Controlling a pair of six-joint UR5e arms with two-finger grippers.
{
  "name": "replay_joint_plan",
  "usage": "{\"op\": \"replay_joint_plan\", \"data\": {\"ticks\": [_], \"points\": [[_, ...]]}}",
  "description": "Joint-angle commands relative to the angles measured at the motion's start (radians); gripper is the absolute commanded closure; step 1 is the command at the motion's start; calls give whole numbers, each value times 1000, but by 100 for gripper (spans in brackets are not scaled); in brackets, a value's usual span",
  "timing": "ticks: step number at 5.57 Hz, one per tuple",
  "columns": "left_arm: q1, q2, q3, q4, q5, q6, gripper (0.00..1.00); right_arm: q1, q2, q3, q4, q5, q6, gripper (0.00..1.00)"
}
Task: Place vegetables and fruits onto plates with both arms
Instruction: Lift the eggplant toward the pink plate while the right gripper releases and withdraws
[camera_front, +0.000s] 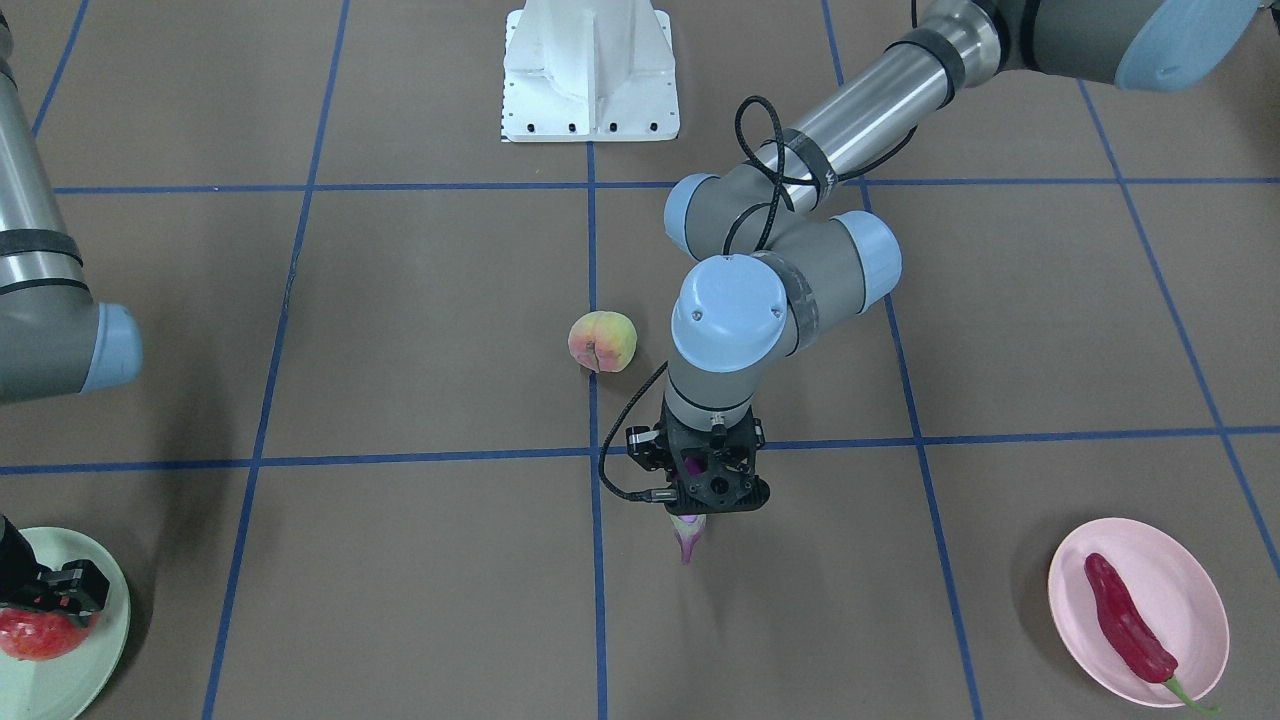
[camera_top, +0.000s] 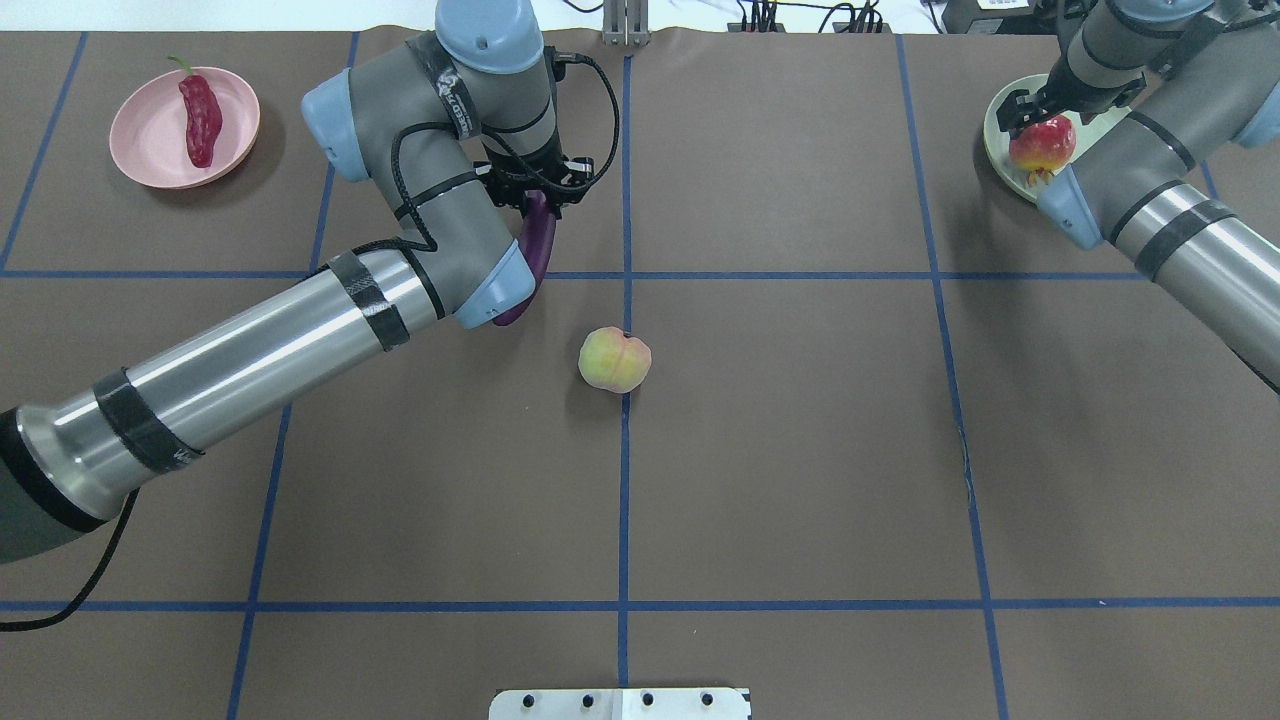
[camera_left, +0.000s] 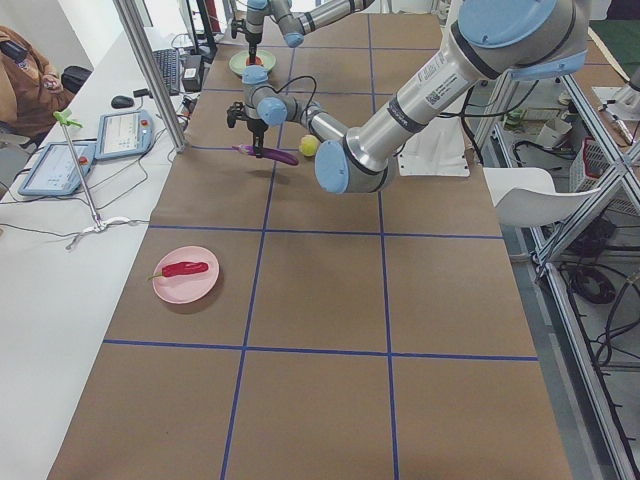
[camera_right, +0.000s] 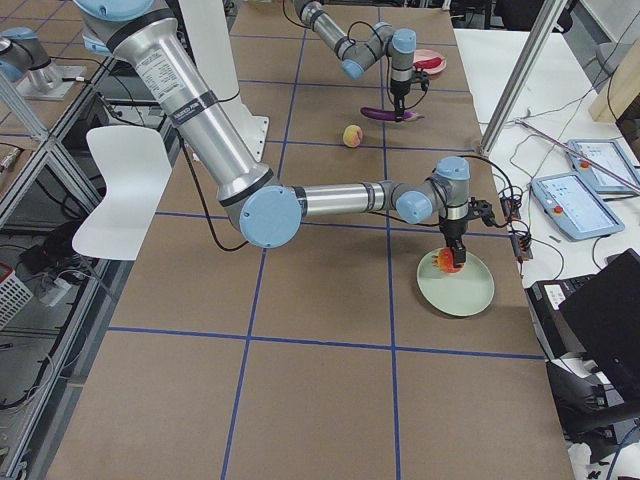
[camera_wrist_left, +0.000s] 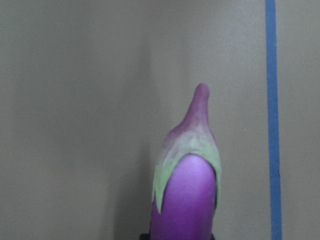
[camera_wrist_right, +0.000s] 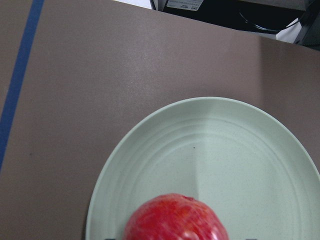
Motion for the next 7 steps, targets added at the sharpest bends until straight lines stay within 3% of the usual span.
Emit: {"op": "replay_joint_plan", "data": {"ticks": [1, 3, 5, 6, 7], "points": [[-57, -1, 0, 0, -46, 32, 100, 39, -4, 64, -21, 150, 3, 0], [-155, 1, 9, 6, -80, 80, 100, 61, 4, 191, -178, 295, 18, 0], [-239, 2, 52, 51, -54, 156, 100, 8, 12, 277, -187, 358, 271, 0], [-241, 2, 89, 46, 66, 180, 100, -51, 21, 314, -185, 354, 387, 0], [-254, 4, 121, 46, 120, 231, 100, -97, 42, 331, -185, 343, 480, 0]]}}
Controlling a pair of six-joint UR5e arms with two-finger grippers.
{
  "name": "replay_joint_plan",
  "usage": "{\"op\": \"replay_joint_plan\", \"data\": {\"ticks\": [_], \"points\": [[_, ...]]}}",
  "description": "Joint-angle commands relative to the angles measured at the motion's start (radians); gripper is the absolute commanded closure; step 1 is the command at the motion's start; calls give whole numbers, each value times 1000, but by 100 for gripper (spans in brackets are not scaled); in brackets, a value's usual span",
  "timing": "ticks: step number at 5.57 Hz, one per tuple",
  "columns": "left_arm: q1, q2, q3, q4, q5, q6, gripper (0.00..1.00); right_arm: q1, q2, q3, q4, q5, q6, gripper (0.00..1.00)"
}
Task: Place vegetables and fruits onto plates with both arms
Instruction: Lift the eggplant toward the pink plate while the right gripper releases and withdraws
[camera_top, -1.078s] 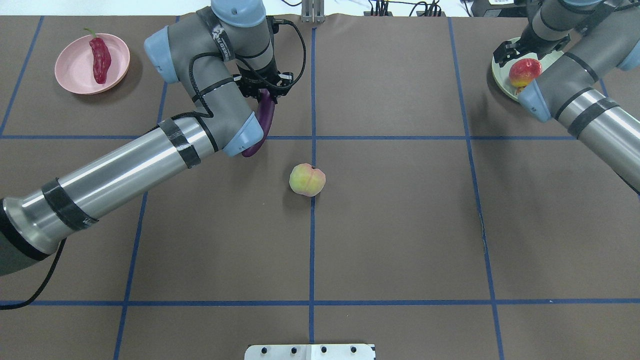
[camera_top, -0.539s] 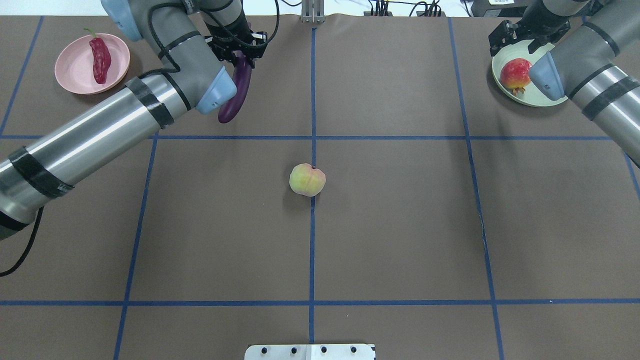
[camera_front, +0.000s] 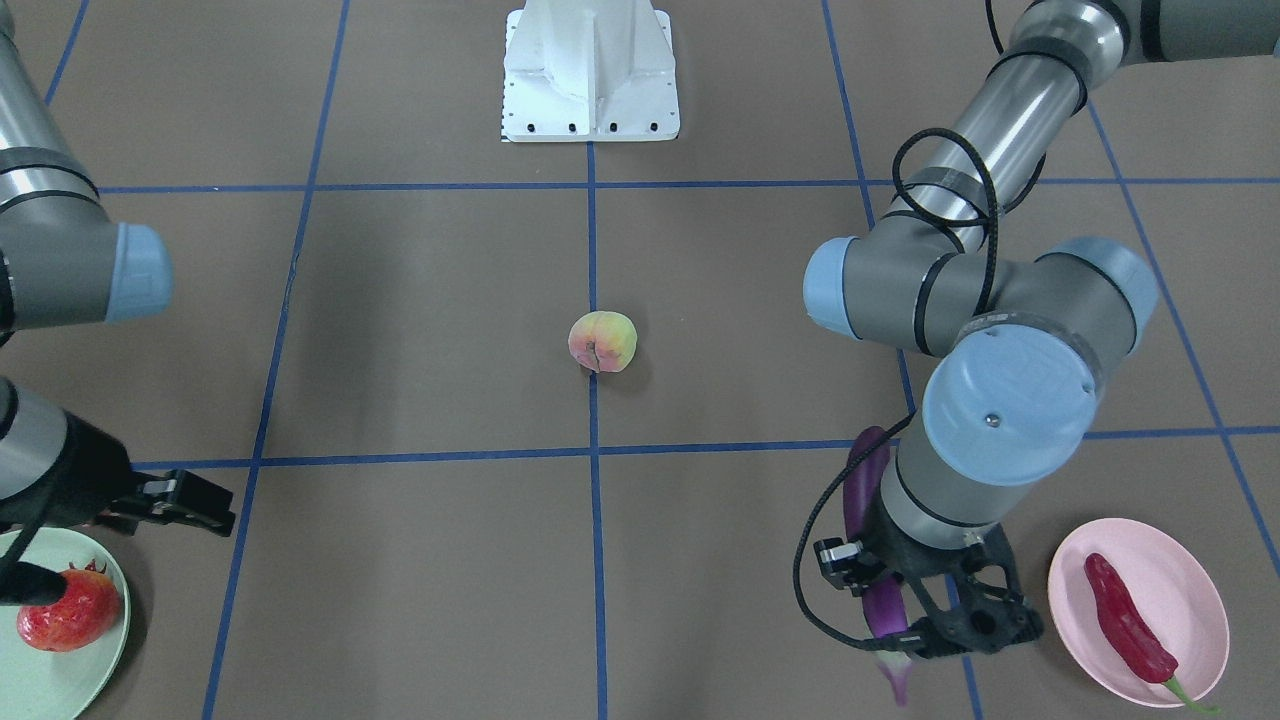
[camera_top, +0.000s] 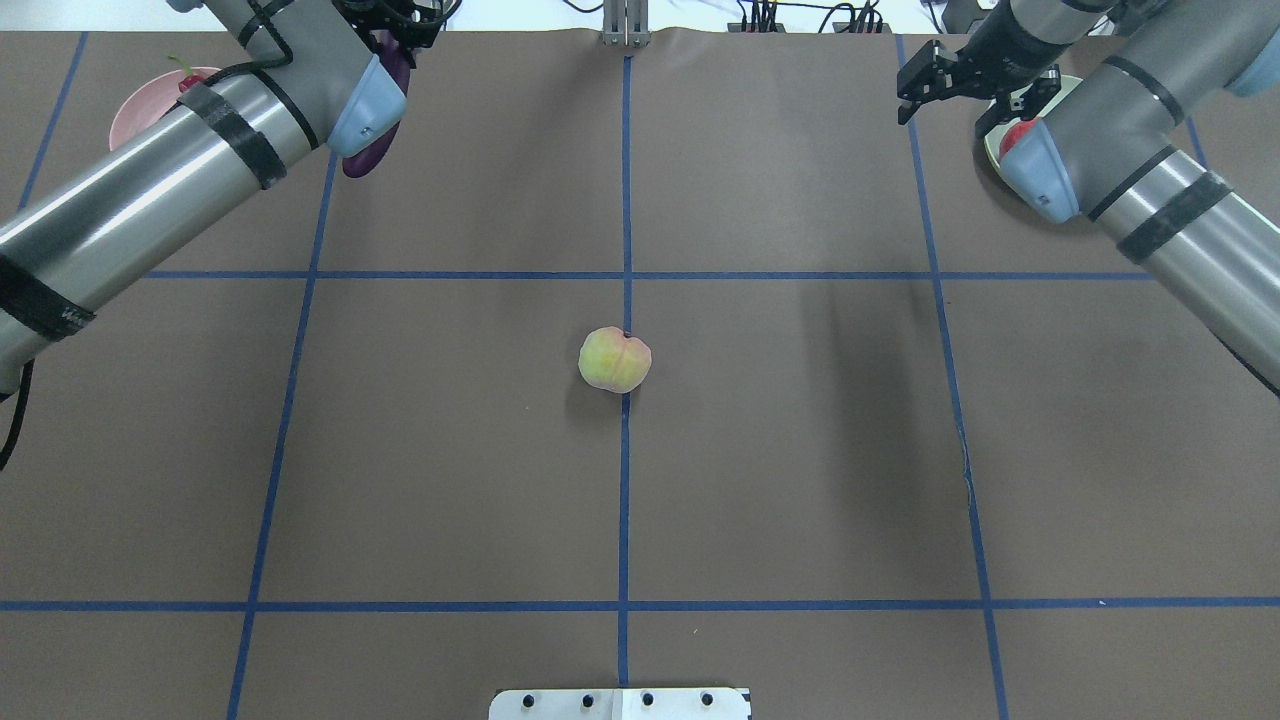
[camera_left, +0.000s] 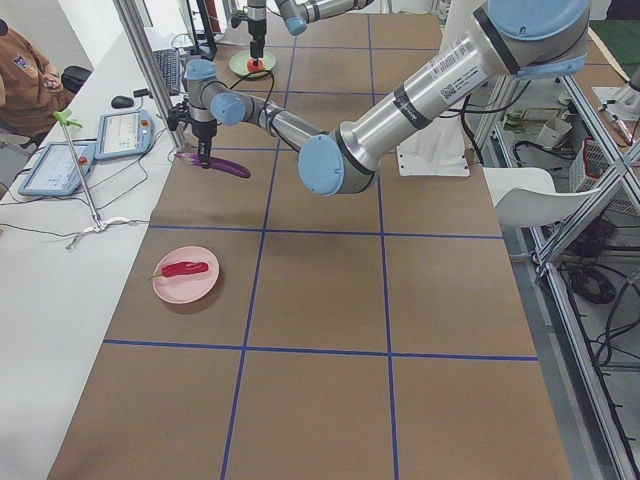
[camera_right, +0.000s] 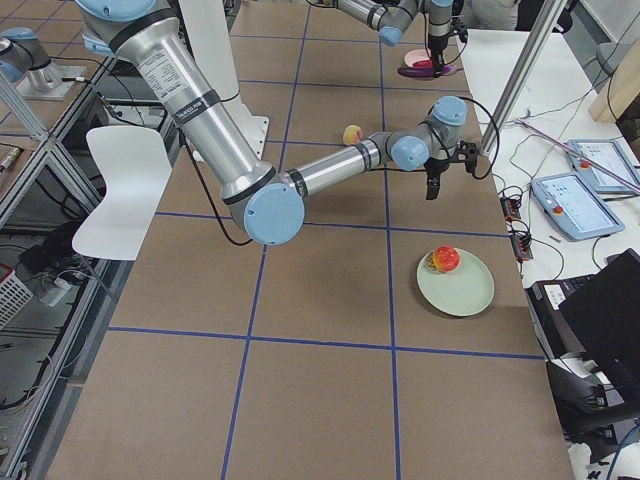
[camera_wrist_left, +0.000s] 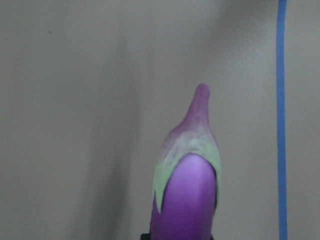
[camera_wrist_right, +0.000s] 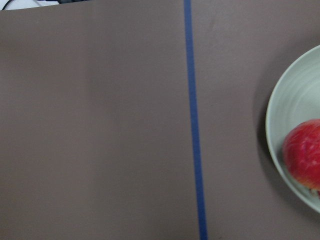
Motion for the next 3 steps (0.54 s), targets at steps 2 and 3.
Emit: {"op": "replay_joint_plan", "data": {"ticks": [2, 3], "points": [[-87, 2, 131, -6, 154, 142, 100, -174, 77, 27, 0, -118, 264, 0], [-119, 2, 162, -6, 181, 144, 100, -224, 109, 25, -3, -144, 311, 0]]}}
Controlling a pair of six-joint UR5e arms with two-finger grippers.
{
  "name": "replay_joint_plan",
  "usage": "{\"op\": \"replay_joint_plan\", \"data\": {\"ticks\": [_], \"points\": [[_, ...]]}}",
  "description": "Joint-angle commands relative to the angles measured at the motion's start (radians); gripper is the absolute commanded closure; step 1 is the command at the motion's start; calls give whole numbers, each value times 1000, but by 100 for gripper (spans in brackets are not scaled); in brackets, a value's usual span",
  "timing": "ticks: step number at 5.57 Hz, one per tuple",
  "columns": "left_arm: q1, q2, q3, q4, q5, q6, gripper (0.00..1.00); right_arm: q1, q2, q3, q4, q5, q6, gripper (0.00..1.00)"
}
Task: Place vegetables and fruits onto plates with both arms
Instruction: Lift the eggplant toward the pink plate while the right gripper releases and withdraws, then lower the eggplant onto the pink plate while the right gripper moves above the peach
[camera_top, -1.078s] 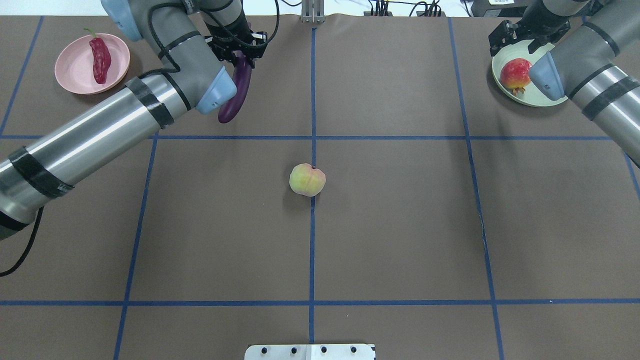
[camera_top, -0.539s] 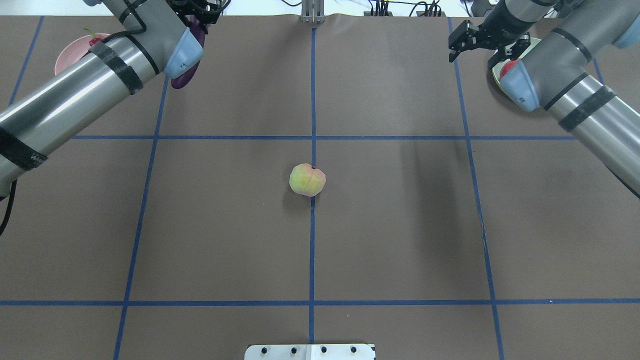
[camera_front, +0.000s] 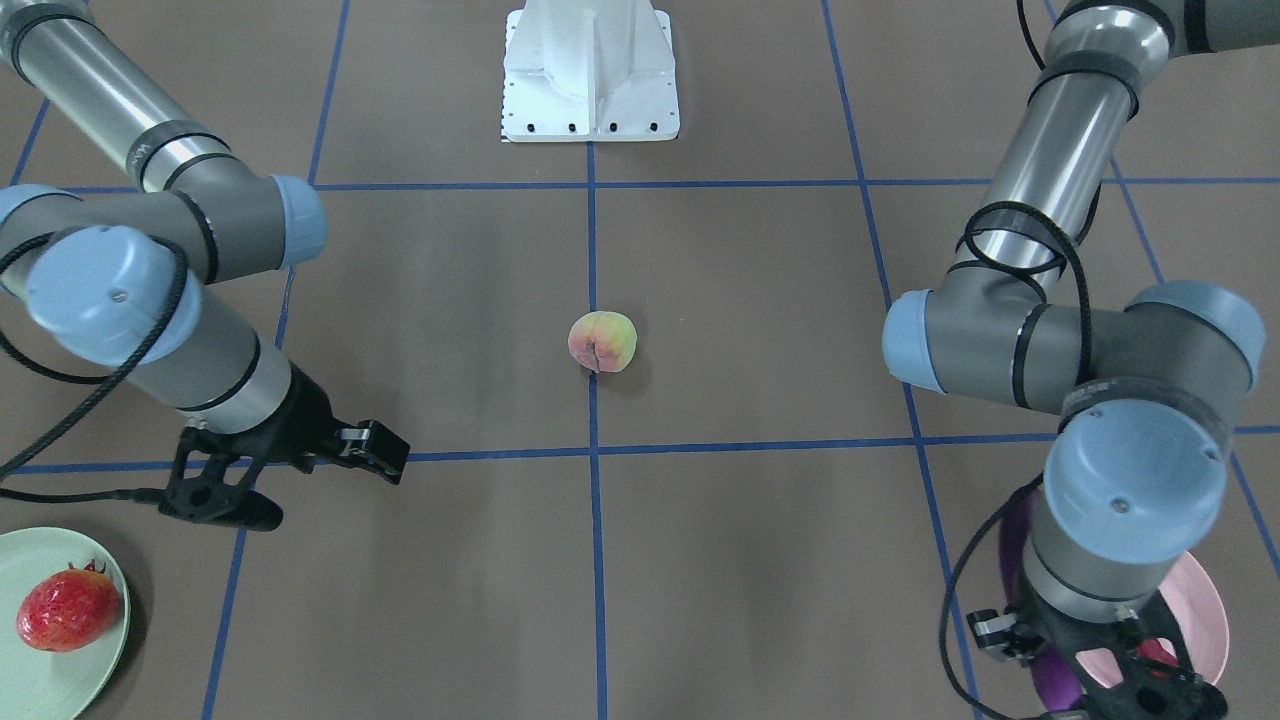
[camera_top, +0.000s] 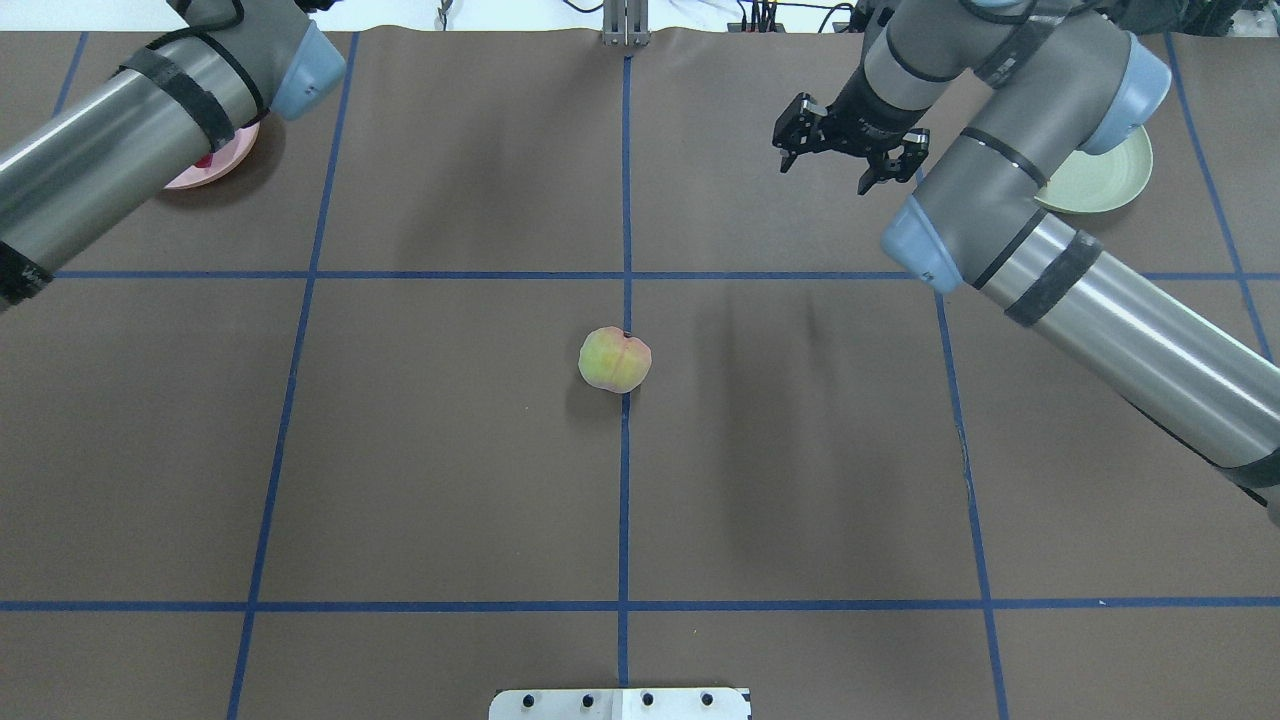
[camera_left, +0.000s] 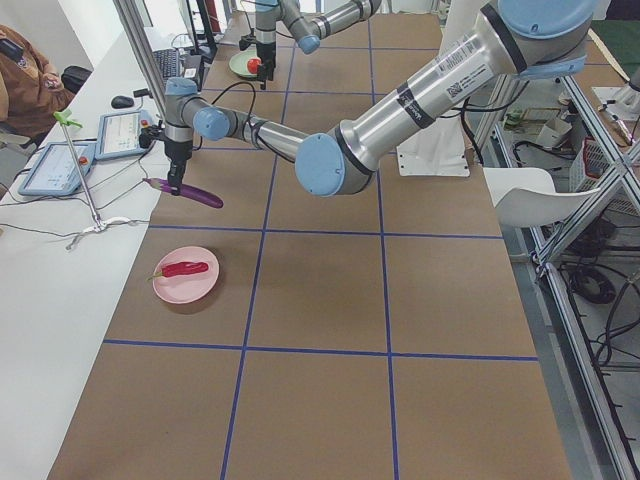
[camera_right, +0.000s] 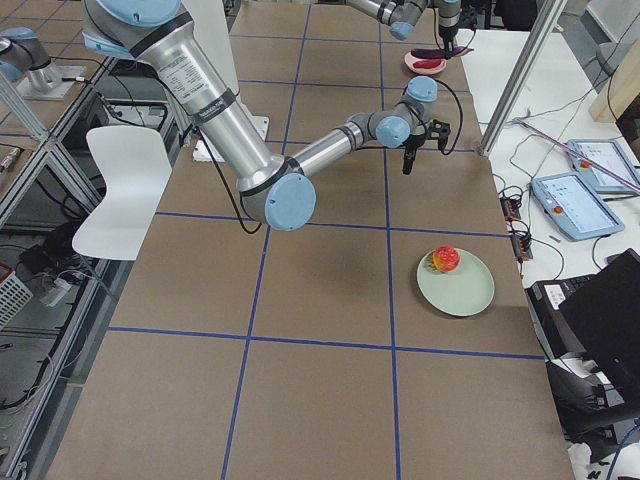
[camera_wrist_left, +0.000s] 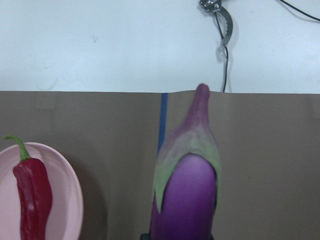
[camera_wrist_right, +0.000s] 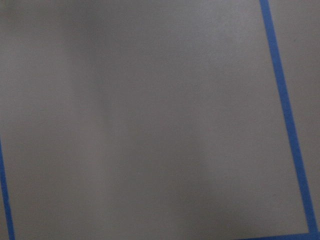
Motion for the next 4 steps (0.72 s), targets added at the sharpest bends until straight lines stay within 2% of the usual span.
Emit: {"op": "replay_joint_plan", "data": {"ticks": [1, 3, 4], "points": [[-65, 5, 79, -15, 68, 17, 100, -103, 70, -8, -7, -74, 110, 0], [-69, 5, 181, -129, 194, 6, 100, -142, 109, -10, -4, -76, 201, 0], [-61, 5, 279, -241, 202, 6, 100, -154, 112, -4, -7, -76, 208, 0]]}}
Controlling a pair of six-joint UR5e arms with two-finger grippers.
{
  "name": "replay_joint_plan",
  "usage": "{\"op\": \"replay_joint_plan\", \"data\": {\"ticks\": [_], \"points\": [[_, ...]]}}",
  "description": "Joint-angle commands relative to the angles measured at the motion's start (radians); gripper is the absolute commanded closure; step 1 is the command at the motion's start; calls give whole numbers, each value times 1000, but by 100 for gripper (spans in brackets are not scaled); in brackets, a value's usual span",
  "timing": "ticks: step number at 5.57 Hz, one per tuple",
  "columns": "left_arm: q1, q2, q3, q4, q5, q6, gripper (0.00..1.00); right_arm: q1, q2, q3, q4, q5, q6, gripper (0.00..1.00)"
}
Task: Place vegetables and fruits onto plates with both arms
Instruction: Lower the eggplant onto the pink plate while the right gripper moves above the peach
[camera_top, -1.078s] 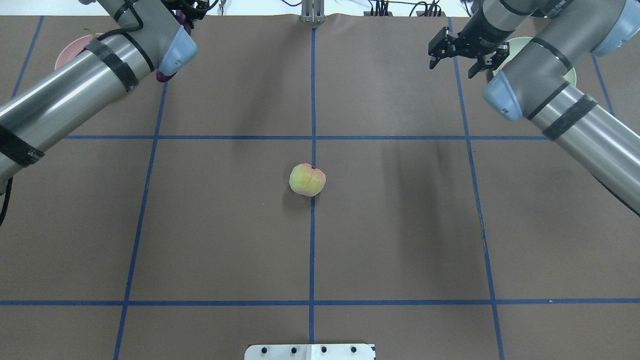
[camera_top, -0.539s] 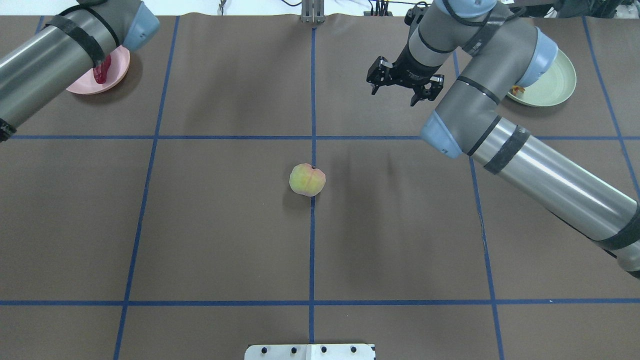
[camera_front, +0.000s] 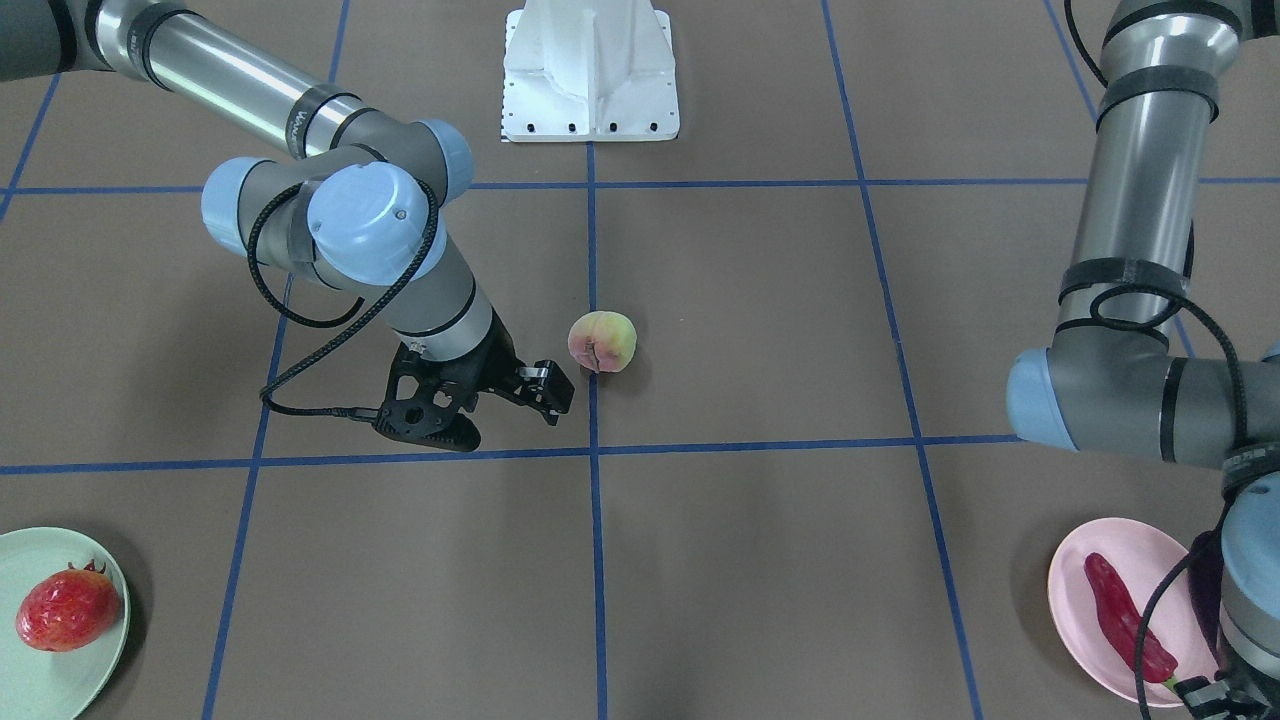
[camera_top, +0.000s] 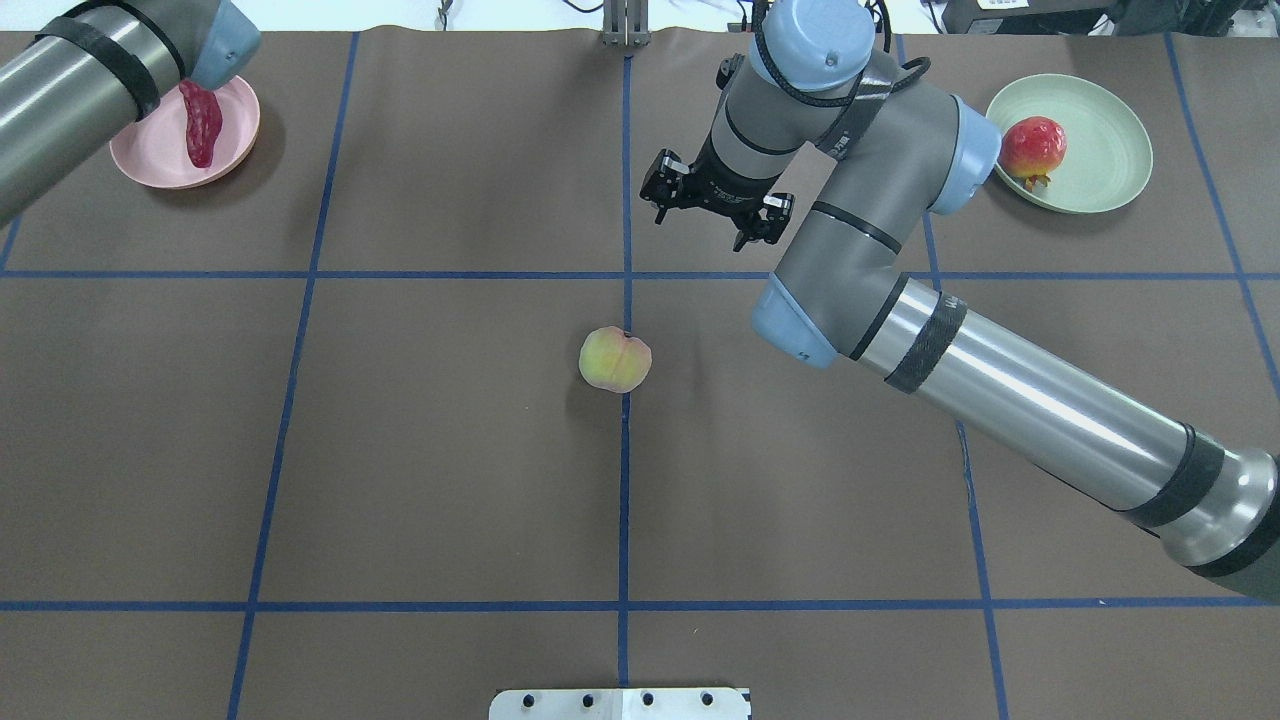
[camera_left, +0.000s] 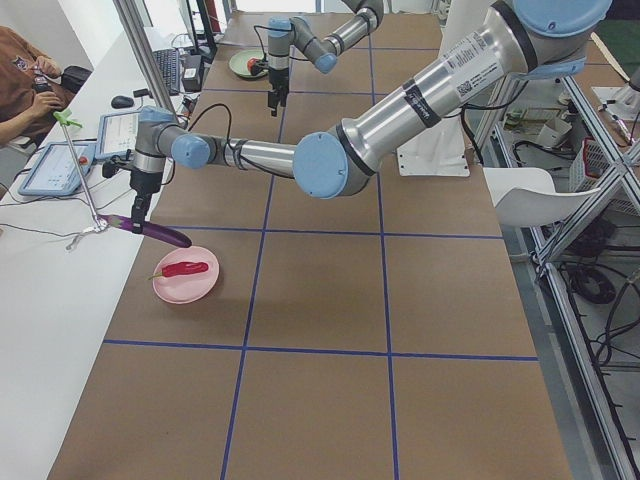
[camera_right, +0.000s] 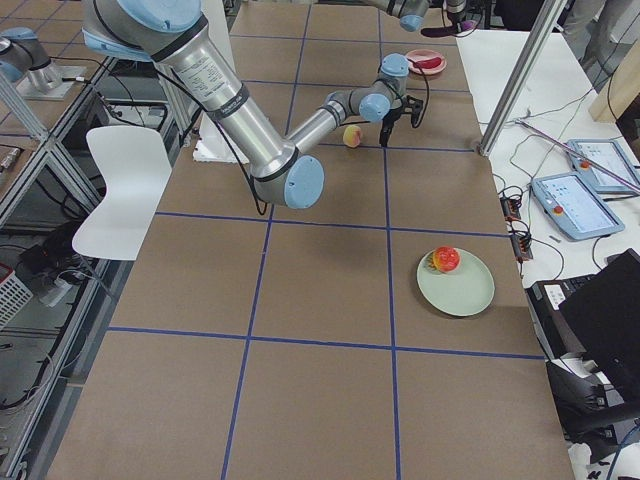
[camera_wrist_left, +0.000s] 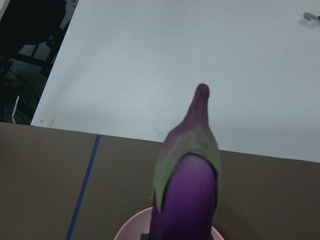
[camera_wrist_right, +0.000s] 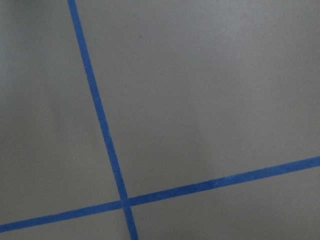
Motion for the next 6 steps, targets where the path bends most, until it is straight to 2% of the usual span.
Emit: {"op": "replay_joint_plan", "data": {"ticks": [1, 2, 5, 6], "points": [[41, 12, 141, -141, 35, -2, 100, -14, 7, 7, -2, -1, 13, 0], [92, 21, 144, -142, 126, -6, 100, -14, 8, 9, -2, -1, 13, 0], [106, 54, 154, -140, 138, 3, 98, -16, 8, 21, -2, -1, 24, 0], [105, 54, 154, -142, 138, 5, 28, -20, 8, 20, -2, -1, 24, 0]]}}
